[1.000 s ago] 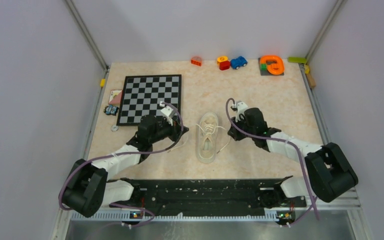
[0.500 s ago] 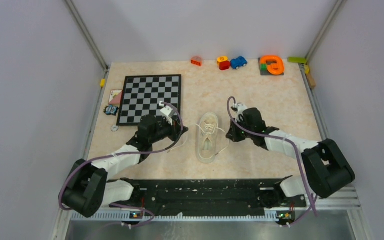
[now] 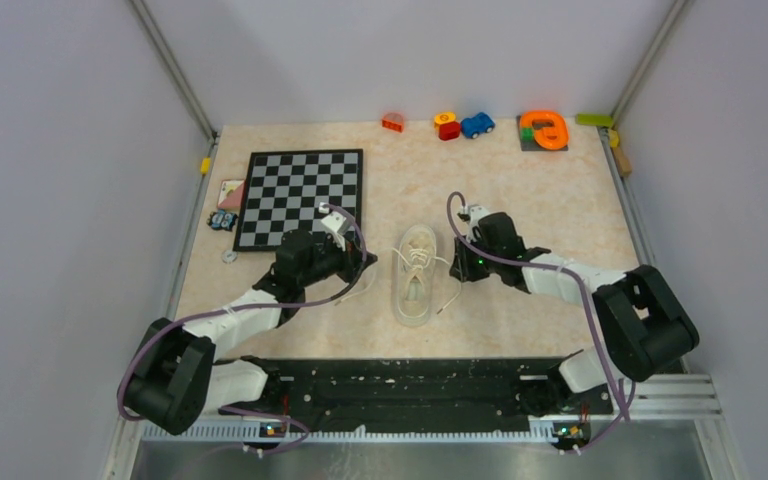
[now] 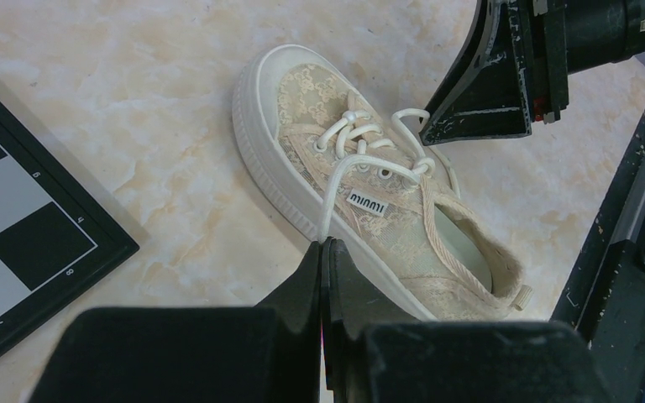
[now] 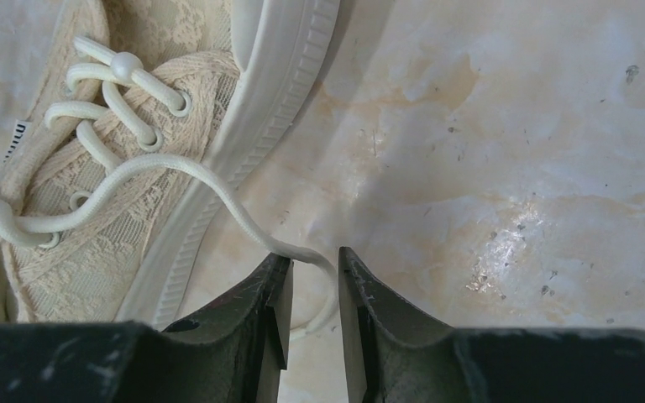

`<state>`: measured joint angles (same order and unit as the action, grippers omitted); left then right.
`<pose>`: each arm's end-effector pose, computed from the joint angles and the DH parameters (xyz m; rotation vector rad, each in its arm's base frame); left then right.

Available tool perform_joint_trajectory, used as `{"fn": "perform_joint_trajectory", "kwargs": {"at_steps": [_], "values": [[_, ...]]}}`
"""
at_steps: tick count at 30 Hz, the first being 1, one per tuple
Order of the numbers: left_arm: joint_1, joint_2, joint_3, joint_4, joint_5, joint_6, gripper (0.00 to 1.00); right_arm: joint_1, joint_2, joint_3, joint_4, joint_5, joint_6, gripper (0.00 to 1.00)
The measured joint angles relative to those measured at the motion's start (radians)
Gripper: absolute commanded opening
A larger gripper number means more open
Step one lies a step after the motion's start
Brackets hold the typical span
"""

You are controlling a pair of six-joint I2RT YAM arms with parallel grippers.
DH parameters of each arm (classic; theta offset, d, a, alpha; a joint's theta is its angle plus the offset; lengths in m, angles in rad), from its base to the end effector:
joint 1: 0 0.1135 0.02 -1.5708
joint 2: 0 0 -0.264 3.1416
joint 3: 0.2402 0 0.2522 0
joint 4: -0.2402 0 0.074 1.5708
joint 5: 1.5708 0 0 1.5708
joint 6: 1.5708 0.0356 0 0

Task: Tie the shoes
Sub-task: Tie the shoelace on the shoe.

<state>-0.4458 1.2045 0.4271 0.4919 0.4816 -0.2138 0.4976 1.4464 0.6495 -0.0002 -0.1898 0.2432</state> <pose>0.2125 -0.1198 0.2012 0.5637 1.8364 -0.8970 0.2406 0.1384 0.1643 -0.4009 2.3936 0.5728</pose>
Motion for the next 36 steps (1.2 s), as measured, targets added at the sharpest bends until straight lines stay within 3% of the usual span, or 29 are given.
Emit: {"fn": "perform_joint_trajectory", "kwargs": {"at_steps": [8, 13, 18, 23, 24, 26, 32, 36], "values": [[0.0, 0.0, 0.007, -0.008, 0.001, 0.004, 0.0, 0.016, 0.047, 0.028, -0.008, 0.024, -0.017, 0.17], [0.0, 0.0, 0.01, -0.008, 0.001, 0.005, 0.0, 0.017, 0.053, 0.028, -0.007, 0.031, -0.016, 0.32], [0.0, 0.0, 0.01, -0.008, 0.001, 0.005, 0.0, 0.019, 0.06, 0.03, -0.008, 0.037, -0.026, 0.33], [0.0, 0.0, 0.01, -0.008, 0.001, 0.005, 0.0, 0.049, 0.099, 0.071, -0.026, 0.097, -0.035, 0.26], [0.0, 0.0, 0.01, -0.008, 0.001, 0.005, 0.0, 0.057, 0.103, 0.077, -0.029, 0.113, -0.038, 0.14], [0.0, 0.0, 0.01, -0.008, 0.001, 0.005, 0.0, 0.069, 0.109, 0.08, -0.034, 0.141, -0.046, 0.0], [0.0, 0.0, 0.01, -0.008, 0.0, 0.005, 0.0, 0.079, 0.092, 0.075, -0.047, 0.173, -0.039, 0.0], [0.007, -0.002, 0.008, -0.003, -0.006, -0.014, 0.0, 0.063, -0.054, 0.002, -0.012, 0.141, 0.004, 0.0]]}}
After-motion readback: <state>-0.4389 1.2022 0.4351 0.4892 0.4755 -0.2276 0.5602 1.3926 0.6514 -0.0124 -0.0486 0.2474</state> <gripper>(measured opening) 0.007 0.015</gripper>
